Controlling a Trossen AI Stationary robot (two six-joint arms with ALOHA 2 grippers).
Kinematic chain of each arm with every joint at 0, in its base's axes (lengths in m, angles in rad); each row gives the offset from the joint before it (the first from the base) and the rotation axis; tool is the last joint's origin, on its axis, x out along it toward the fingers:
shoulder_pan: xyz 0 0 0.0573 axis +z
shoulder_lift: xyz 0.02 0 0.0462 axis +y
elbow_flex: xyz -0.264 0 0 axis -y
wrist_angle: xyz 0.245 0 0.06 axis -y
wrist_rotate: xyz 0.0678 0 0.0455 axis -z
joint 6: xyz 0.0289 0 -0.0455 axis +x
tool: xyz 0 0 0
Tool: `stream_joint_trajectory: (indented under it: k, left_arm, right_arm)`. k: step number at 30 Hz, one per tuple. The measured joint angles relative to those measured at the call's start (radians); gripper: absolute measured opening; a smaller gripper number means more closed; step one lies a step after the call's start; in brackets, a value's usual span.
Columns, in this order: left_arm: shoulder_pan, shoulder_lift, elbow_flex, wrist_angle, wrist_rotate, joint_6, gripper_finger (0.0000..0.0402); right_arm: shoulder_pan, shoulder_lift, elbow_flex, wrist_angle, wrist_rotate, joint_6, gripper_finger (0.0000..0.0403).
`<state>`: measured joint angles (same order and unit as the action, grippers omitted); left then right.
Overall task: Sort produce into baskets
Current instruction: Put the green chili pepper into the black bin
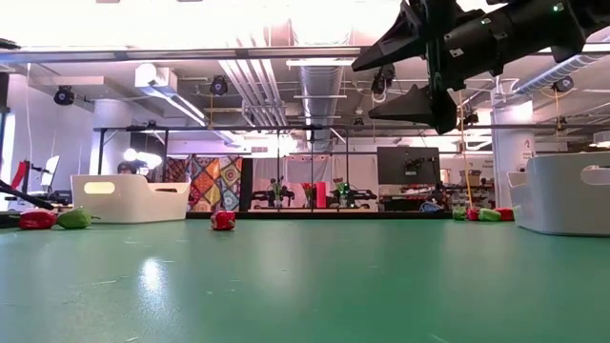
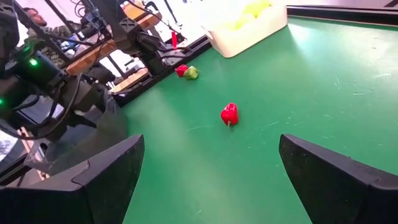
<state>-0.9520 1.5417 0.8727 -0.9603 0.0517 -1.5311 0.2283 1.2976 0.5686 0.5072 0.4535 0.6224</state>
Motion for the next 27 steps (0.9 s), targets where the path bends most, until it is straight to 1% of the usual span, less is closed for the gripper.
stream_joint_trajectory:
  k: [2,4,6,7,9,12,13,14,16,19,23,27]
  left_arm:
    - [0.0,0.0,0.014,-0.07,-0.013,0.003,0.0177]
    - [0.0,0.0,0.052,-0.136,-0.019,0.014,0.0194]
    - [0.0,-0.001,0.122,-0.214,-0.06,0.028,0.0208]
    - [0.0,-0.003,0.162,-0.259,-0.102,0.039,0.0213]
    - [0.0,-0.003,0.252,-0.347,-0.248,0.056,0.0222]
    - [0.005,-0.004,0.372,-0.479,-0.519,0.083,0.023]
    - [0.014,-0.004,0.401,-0.515,-0.581,0.105,0.0232]
    - [0.03,-0.004,0.424,-0.544,-0.619,0.131,0.0234]
    - [0.078,-0.008,0.44,-0.592,-0.632,0.195,0.0239]
    - [0.18,-0.025,0.409,-0.585,-0.579,0.331,0.0242]
    - [0.361,-0.051,0.3,-0.546,-0.529,0.503,0.0243]
    - [0.558,-0.102,0.145,-0.396,-0.463,0.707,0.0243]
  right_arm:
    - [0.0,0.0,0.0,0.0,-0.015,-0.009,0.0364]
    - [0.0,-0.003,0.001,0.0,-0.054,-0.031,0.0364]
    - [0.001,-0.003,0.013,-0.001,-0.092,-0.048,0.0364]
    - [0.003,-0.003,0.022,0.0,-0.102,-0.057,0.0364]
    - [0.005,-0.003,0.039,0.0,-0.114,-0.082,0.0364]
    - [0.005,-0.003,0.071,-0.001,-0.114,-0.129,0.0364]
    - [0.005,-0.003,0.083,0.0,-0.115,-0.145,0.0364]
    - [0.007,-0.002,0.093,0.0,-0.115,-0.157,0.0364]
    - [0.015,0.003,0.113,-0.002,-0.115,-0.179,0.0364]
    - [0.033,0.016,0.133,-0.008,-0.122,-0.205,0.0364]
    - [0.057,0.037,0.141,-0.009,-0.122,-0.221,0.0364]
    - [0.089,0.043,0.141,-0.028,-0.121,-0.217,0.0364]
